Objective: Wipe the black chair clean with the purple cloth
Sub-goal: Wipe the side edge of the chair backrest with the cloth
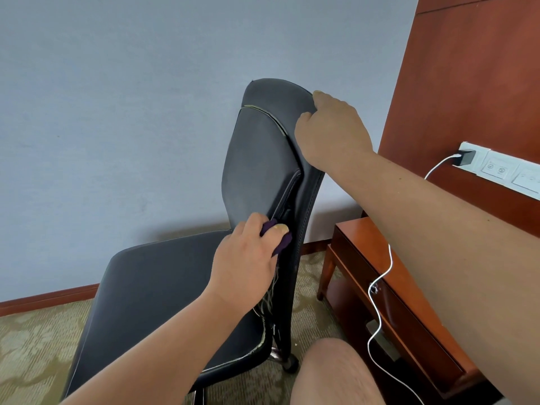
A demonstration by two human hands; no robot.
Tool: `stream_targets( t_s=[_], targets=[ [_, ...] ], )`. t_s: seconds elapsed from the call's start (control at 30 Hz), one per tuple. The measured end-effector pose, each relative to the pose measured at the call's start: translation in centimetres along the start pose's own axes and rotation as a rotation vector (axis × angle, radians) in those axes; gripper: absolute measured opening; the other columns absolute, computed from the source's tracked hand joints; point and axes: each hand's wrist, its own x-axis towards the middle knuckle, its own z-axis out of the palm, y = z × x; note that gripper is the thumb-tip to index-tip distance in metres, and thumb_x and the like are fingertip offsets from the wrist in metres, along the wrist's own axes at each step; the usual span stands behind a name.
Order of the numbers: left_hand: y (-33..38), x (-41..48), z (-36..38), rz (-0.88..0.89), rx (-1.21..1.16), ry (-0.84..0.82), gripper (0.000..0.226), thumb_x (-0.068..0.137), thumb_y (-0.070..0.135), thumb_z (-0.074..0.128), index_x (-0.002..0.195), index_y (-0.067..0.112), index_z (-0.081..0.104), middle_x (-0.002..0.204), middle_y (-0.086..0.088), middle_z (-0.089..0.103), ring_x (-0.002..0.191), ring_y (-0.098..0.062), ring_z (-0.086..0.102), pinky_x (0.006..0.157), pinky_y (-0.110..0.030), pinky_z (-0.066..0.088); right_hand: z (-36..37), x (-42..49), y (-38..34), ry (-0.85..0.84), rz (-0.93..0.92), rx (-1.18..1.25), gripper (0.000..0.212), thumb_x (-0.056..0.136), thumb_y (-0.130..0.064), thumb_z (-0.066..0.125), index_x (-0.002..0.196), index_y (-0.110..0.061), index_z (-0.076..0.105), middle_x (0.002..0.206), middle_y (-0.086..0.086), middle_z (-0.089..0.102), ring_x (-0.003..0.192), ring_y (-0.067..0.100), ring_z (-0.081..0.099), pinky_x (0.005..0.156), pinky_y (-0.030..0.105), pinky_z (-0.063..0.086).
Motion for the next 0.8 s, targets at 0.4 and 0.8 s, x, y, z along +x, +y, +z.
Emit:
stream_targets(
  t_s=[0.4, 0.8],
  targets=[
    [-0.7, -4.5, 3.7, 0.065, 0.044, -0.184, 0.056, 0.068, 0.018, 0.079, 0.118, 0.029, 0.054, 0.111, 0.001, 0.053, 0.082, -0.019, 0.056, 0.061, -0.033, 0.053, 0.0, 0.0, 0.0, -0.006, 0.001, -0.009, 0.033, 0.09, -0.015, 0.037, 0.119, -0.017, 0.052, 0.103, -0.001, 0.047, 0.086, 0.023, 0.046, 0.068, 0.032, 0.037],
    [0.3, -0.5, 0.9, 0.034, -0.031, -0.016, 0.037, 0.08, 0.017, 0.068, 0.115, 0.021, 0.059, 0.109, -0.003, 0.056, 0.081, -0.023, 0.057, 0.06, -0.038, 0.053, -0.1, -0.1, 0.1, -0.025, 0.009, 0.022, 0.028, 0.089, -0.016, 0.036, 0.112, -0.019, 0.051, 0.114, 0.002, 0.055, 0.085, 0.02, 0.048, 0.066, 0.032, 0.037]
  ],
)
